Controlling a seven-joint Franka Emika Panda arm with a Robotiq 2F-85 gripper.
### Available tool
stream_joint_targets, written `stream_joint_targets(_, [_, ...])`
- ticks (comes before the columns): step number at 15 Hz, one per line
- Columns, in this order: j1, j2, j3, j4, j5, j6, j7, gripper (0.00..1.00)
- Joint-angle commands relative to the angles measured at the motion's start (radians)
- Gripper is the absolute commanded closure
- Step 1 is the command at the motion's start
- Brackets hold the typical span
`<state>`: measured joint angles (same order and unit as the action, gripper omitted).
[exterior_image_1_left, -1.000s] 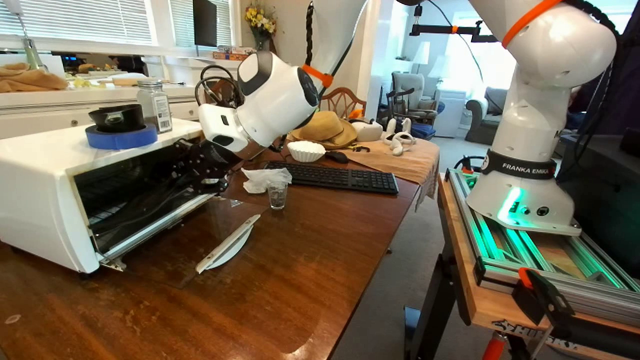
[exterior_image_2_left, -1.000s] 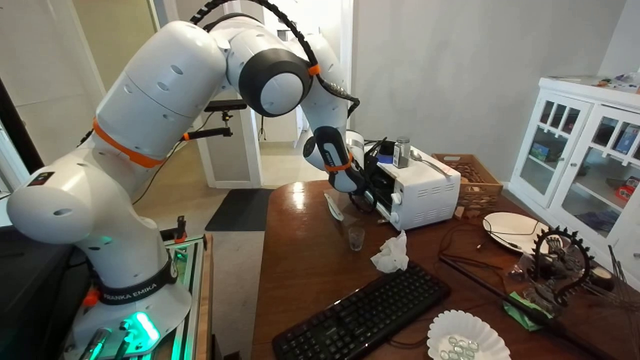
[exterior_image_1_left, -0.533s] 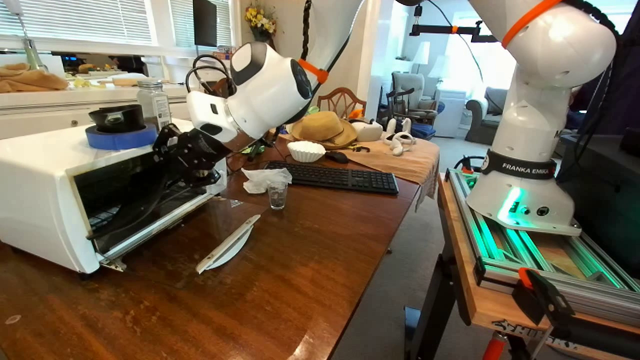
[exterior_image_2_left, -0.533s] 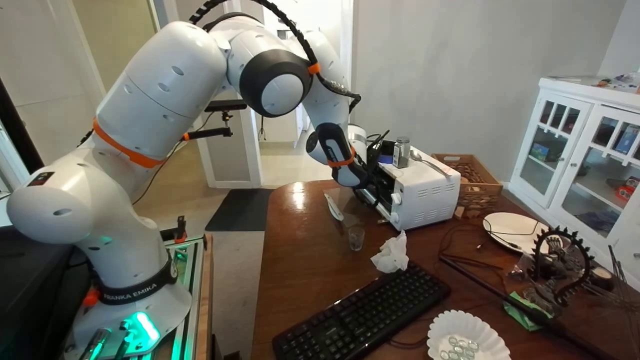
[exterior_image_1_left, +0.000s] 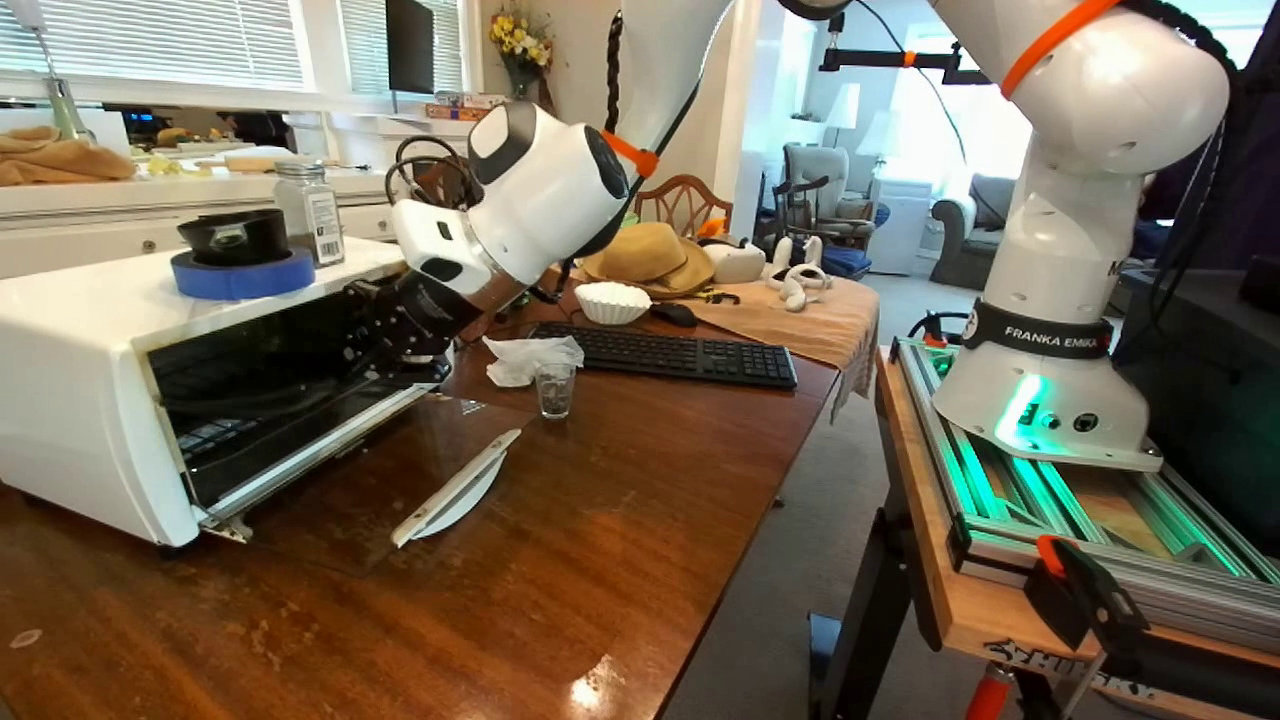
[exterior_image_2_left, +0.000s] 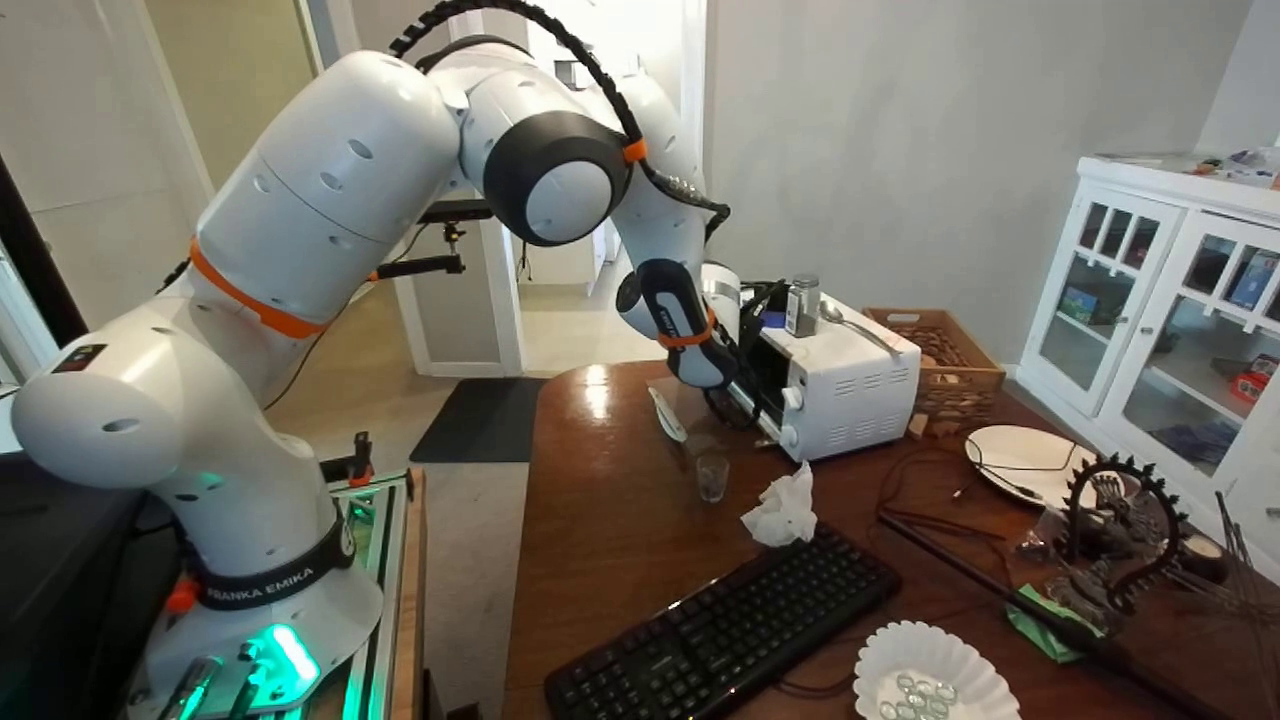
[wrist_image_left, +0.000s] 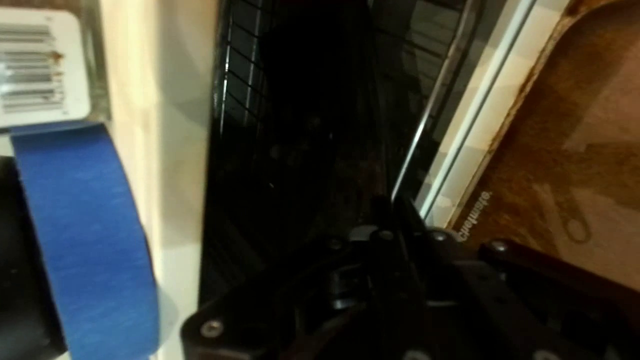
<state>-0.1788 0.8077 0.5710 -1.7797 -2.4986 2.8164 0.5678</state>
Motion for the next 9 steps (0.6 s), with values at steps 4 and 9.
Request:
stream_joint_targets(4, [0.036, 0.005, -0.071, 0.017, 0.057, 0.024, -0.069, 1.0])
stream_joint_targets(9, [0.06, 0.01, -0.108, 0.054, 0.06, 0.021, -0.145, 1.0])
